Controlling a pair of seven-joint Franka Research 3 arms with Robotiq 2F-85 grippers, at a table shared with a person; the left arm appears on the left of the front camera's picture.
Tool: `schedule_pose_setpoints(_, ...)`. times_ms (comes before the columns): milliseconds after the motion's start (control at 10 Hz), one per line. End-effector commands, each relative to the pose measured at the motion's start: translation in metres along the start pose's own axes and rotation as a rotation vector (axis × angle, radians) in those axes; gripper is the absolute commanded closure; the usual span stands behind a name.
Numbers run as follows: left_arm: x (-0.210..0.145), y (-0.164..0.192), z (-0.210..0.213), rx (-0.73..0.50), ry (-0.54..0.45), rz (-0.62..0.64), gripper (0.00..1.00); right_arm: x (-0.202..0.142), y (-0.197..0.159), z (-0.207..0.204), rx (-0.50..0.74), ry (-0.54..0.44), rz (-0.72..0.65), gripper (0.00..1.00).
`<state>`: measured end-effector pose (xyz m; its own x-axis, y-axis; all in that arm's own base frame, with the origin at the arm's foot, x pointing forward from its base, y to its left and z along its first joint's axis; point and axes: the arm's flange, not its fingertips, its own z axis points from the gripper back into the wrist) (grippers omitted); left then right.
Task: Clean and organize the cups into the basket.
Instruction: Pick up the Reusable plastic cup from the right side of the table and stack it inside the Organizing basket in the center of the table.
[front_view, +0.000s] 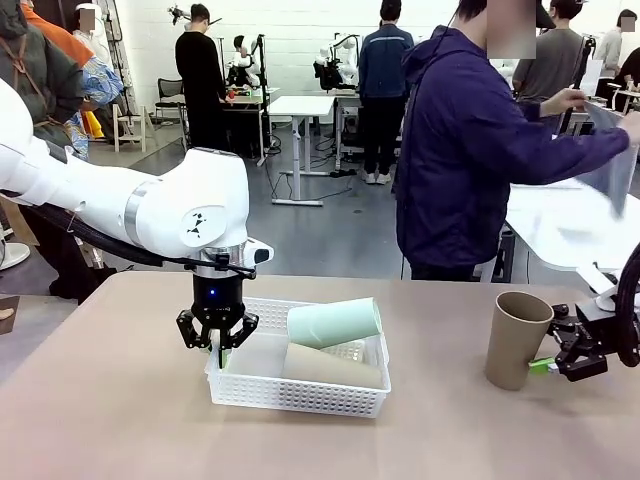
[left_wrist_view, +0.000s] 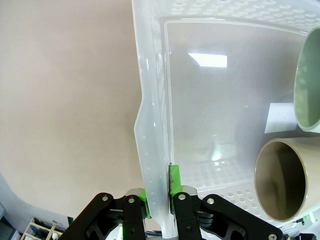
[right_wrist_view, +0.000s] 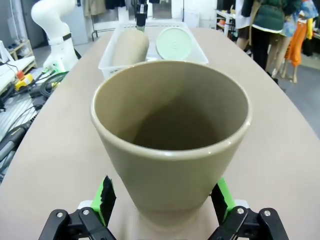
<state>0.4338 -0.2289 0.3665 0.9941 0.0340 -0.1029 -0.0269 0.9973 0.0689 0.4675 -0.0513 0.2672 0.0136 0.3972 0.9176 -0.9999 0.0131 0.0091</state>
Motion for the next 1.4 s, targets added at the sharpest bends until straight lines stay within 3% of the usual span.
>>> schedule_pose_setpoints(0,0.0,0.0,0.003,0.005,-0.008,-0.003,1.0,-0.002,0.001,-0.012,0.013,-0.023,-0.005,0.0)
schedule_pose_setpoints(900,0.0,0.0,0.003,0.005,-0.008,-0.003,1.0,0.008,-0.002,-0.049,0.093,-0.165,-0.006,0.0)
schedule_pose_setpoints(1000,0.0,0.0,0.003,0.005,-0.008,-0.003,1.0,0.007,-0.002,-0.048,0.108,-0.159,0.002,0.6)
schedule_pose_setpoints(1100,0.0,0.0,0.003,0.005,-0.008,-0.003,1.0,0.006,0.0,-0.047,0.109,-0.159,0.004,0.6)
schedule_pose_setpoints(1200,0.0,0.0,0.003,0.005,-0.008,-0.003,1.0,0.008,0.001,-0.044,0.109,-0.159,0.011,1.0)
schedule_pose_setpoints(1300,0.0,0.0,0.003,0.005,-0.008,-0.003,1.0,0.012,0.002,-0.041,0.104,-0.163,0.023,0.66)
